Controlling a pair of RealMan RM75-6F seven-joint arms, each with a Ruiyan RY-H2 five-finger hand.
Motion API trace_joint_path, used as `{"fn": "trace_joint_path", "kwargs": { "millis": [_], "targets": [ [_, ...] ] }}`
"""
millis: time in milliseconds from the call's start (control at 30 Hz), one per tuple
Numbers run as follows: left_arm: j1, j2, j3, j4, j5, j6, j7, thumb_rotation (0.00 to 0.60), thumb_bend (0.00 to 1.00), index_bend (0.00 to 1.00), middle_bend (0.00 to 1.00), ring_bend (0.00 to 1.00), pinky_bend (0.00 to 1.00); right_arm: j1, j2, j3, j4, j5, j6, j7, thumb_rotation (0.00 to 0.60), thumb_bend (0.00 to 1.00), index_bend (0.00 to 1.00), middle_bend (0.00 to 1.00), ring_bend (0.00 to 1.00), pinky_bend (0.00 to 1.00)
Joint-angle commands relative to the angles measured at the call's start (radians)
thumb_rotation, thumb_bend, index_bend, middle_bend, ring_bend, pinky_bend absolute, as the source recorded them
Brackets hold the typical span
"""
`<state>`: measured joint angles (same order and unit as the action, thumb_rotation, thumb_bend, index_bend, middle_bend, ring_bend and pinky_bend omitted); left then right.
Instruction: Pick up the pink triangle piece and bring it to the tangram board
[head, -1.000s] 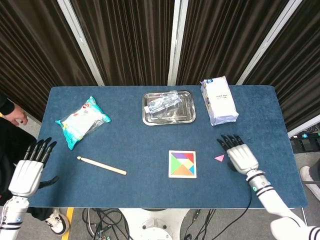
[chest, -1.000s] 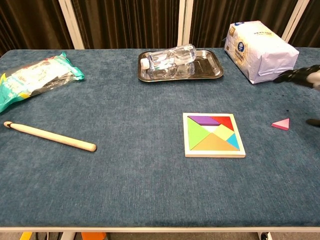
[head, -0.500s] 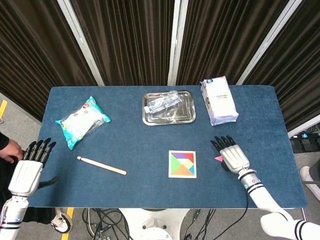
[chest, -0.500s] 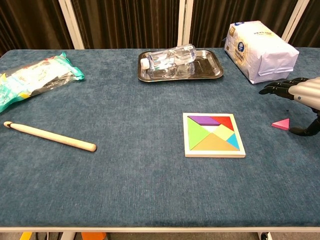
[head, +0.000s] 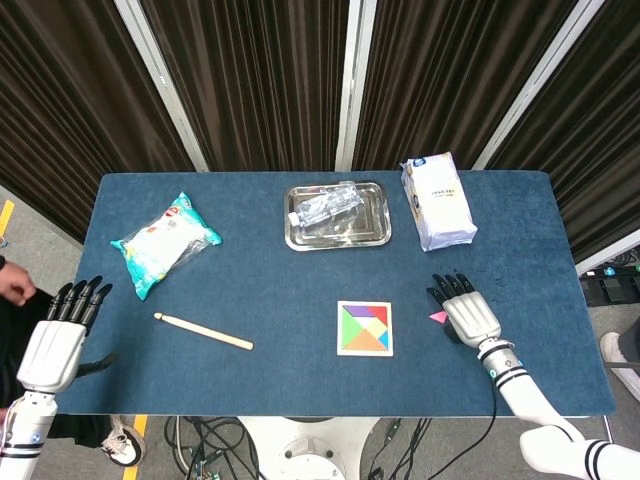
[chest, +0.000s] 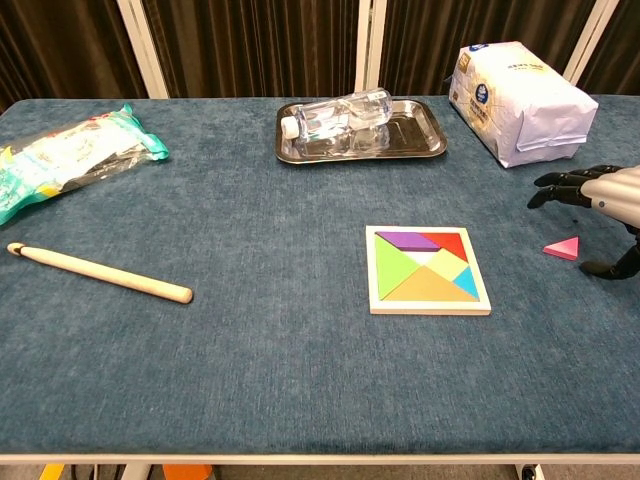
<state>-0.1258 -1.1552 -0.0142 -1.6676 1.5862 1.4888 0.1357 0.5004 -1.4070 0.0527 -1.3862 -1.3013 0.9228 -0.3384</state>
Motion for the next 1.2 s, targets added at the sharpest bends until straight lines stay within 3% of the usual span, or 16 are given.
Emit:
{"fn": "trace_joint_path", "kwargs": {
  "millis": [33, 267, 1200],
  "targets": [
    [0.0, -0.001, 0.0, 0.001, 0.0, -0.001, 0.0, 0.6, 0.0, 0.0, 0.0, 0.0, 0.0, 0.001, -0.003, -0.003, 0.005, -0.002, 0.002, 0.004, 0.6, 0.26, 0.21, 0.0, 0.0, 0.0],
    [-0.001, -0.001, 0.0, 0.002, -0.002, -0.002, -0.002, 0.6, 0.0, 0.0, 0.0, 0.0, 0.0, 0.003, -0.01, -0.008, 0.016, 0.0, 0.005, 0.01, 0.6, 0.26, 0.31, 0.0, 0.0, 0.0],
    [0.0, -0.003, -0.001, 0.007, -0.01, -0.003, -0.007, 0.6, 0.0, 0.0, 0.0, 0.0, 0.0, 0.003, -0.021, -0.016, 0.026, 0.009, 0.029, 0.003, 0.6, 0.26, 0.45, 0.0, 0.0, 0.0]
  ]
}}
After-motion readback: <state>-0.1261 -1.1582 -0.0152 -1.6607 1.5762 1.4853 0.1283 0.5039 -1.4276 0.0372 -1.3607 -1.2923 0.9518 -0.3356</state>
